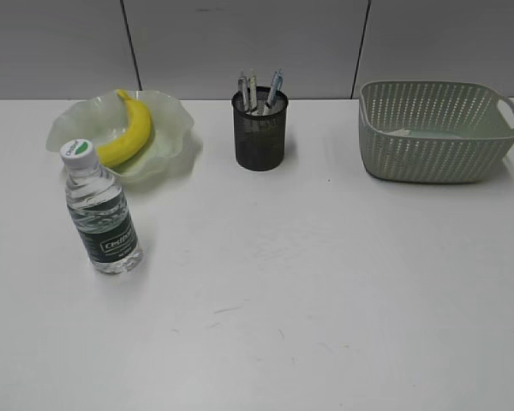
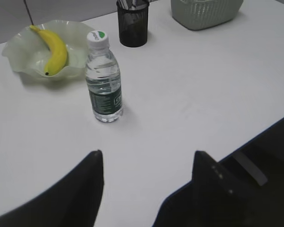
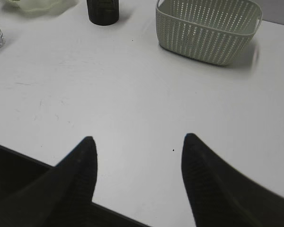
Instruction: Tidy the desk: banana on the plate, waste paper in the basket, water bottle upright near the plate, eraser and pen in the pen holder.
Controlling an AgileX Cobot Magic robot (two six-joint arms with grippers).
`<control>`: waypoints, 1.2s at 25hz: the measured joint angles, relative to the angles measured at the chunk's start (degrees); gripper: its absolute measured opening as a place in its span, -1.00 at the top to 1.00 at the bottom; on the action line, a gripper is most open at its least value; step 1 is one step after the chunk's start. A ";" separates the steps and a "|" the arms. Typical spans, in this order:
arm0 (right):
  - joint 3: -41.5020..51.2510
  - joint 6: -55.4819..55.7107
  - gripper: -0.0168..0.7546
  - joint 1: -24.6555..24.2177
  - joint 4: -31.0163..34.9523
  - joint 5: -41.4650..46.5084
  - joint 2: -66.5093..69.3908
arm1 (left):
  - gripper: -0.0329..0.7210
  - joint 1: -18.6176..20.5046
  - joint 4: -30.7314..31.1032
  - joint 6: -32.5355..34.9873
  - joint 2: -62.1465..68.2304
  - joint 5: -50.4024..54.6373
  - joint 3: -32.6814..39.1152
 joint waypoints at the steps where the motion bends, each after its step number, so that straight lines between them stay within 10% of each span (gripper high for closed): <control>1: 0.00 0.00 -0.23 0.00 0.00 0.00 0.00 | -0.25 0.00 -0.05 0.15 0.00 -0.12 0.00; 16: 0.00 0.00 -0.23 -1.34 0.11 0.00 0.00 | -0.03 0.54 -0.34 0.43 0.00 -0.38 0.00; 25: 0.00 0.00 -0.23 -19.64 0.18 0.00 0.00 | 0.17 28.09 -0.36 0.43 0.00 -0.38 0.00; 30: 0.00 -0.06 -0.23 -21.91 0.18 0.00 0.00 | 0.24 34.77 -0.36 0.43 0.00 -0.38 0.00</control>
